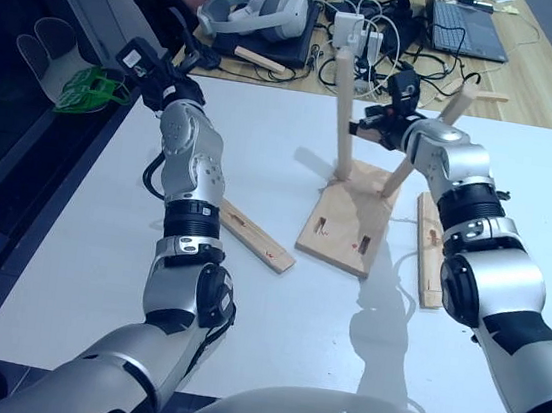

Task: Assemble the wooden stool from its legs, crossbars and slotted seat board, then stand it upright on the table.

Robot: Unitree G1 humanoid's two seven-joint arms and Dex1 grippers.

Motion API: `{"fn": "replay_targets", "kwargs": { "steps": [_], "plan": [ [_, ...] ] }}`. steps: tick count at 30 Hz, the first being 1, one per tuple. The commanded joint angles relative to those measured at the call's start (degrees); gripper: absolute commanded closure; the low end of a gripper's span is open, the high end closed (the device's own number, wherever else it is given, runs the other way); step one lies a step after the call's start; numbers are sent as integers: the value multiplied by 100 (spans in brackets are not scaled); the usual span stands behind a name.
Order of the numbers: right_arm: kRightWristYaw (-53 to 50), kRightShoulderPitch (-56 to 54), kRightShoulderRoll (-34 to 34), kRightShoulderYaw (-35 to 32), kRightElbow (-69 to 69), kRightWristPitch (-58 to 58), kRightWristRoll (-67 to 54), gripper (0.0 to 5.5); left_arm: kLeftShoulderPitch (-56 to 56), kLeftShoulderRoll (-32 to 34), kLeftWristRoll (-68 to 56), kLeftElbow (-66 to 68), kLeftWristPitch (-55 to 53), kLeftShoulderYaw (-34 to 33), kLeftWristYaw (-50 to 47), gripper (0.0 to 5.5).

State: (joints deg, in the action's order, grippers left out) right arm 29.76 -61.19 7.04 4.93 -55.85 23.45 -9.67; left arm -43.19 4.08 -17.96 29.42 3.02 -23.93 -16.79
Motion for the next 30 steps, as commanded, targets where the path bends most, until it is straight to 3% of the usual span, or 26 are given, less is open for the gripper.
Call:
{"fn": "replay_targets", "kwargs": {
  "steps": [1, 5, 9, 15, 18, 22, 26, 30],
  "plan": [
    [522, 170, -153, 195, -174, 60, 196, 547, 23, 14, 12, 5, -41, 7, -42, 57],
    [-77, 262, -115, -511, 431, -971, -126, 547, 28, 16, 32, -69, -83, 76, 32, 57],
    [-209, 930, -172, -1050, 2492, -1721, -607, 547, 126, 26, 158, -375, -98, 325, 251, 57],
    [-406, 2107, 441, -1170, 5714, -570, -891, 547, 761, -100, 245, -1205, -361, 632, 391, 57],
    [-332, 4280, 1260, -1616, 7022, -133, -572, 495, 1481, -264, 252, -2070, -694, 848, 391, 57],
    [30, 7564, 1802, -2490, 7488, -1240, 252, 428, 2262, -484, 355, -2683, -790, 1016, 312, 57],
    [484, 9275, 2036, -3112, 6670, -1935, 302, 355, 2338, -520, 406, -2761, -750, 1049, 283, 57],
    [1607, 10352, 2439, -2673, 6303, -1424, 15, 277, 2292, -425, 470, -2749, -748, 980, 310, 57]
  ]
}}
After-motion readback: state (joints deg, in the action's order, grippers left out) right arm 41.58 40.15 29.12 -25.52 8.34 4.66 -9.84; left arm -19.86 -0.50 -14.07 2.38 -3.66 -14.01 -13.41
